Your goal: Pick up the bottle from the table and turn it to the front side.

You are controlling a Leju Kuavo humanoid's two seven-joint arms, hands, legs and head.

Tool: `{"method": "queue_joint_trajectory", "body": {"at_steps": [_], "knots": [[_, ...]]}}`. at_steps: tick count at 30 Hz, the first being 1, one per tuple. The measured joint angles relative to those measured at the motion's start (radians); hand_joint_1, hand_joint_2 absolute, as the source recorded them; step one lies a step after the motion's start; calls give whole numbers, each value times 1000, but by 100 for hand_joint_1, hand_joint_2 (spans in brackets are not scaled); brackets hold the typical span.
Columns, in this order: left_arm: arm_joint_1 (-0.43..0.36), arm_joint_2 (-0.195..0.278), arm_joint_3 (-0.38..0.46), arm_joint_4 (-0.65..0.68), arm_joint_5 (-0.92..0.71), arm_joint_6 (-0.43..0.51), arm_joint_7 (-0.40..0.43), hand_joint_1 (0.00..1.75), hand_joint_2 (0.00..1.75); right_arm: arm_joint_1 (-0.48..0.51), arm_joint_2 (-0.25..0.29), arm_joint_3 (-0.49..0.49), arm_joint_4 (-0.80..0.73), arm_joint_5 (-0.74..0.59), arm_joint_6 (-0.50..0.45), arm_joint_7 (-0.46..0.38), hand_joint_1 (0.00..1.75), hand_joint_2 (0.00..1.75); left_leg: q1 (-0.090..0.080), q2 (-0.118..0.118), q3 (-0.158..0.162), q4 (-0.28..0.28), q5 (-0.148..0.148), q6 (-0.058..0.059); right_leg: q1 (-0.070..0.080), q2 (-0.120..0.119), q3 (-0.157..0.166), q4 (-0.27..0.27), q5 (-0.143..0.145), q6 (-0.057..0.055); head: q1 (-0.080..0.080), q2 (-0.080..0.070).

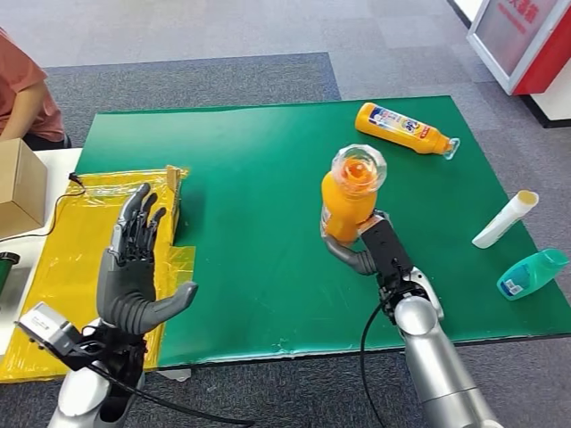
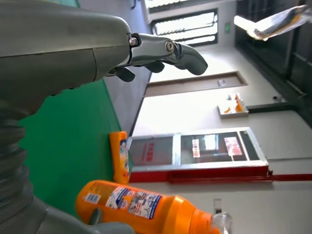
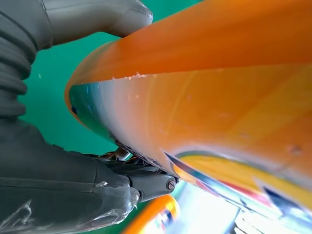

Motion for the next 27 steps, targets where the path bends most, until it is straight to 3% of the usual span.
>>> {"method": "queue_joint_trajectory", "body": {"at_steps": [7,15,27], "knots": [[-74,1,16,96,83,-76,71,0,175,2,24,88,-56,109,-74,6,175,175,0,0,0,0,0,0,0,0,0,0,0,0,0,0],[-211,8,12,227,107,-157,142,0,175,-4,46,206,-85,259,-174,3,175,175,0,0,0,0,1,0,0,0,0,0,1,0,0,0],[-308,17,-65,266,163,-254,196,0,175,-33,53,302,-85,360,-216,31,175,175,0,0,0,0,1,0,0,0,0,0,1,0,0,0]]}}
